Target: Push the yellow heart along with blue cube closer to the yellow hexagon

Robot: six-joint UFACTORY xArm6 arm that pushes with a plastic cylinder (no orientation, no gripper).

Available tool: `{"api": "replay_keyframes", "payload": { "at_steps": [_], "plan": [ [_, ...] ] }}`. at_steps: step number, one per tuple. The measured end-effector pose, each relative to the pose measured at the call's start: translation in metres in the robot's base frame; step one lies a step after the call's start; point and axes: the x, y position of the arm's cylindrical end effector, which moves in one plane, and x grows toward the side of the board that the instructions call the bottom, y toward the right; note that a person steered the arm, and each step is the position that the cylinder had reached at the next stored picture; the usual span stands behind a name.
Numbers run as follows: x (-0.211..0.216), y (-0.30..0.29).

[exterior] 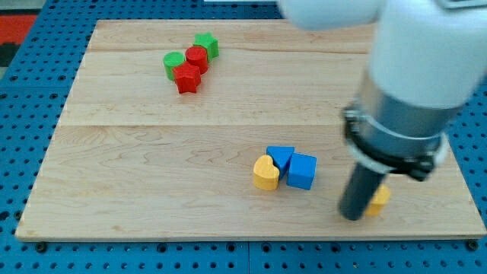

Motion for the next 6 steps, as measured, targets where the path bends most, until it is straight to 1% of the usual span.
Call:
{"api": "replay_keyframes", "payload": {
  "at_steps": [1, 2, 3, 4, 5, 6],
  "plan": [
    [-0.004, -0.017],
    [-0.005, -0.098],
    [-0.028, -0.186],
    [-0.055, -0.148],
    [-0.055, -0.072],
    [-0.053, -0.020]
  ]
}}
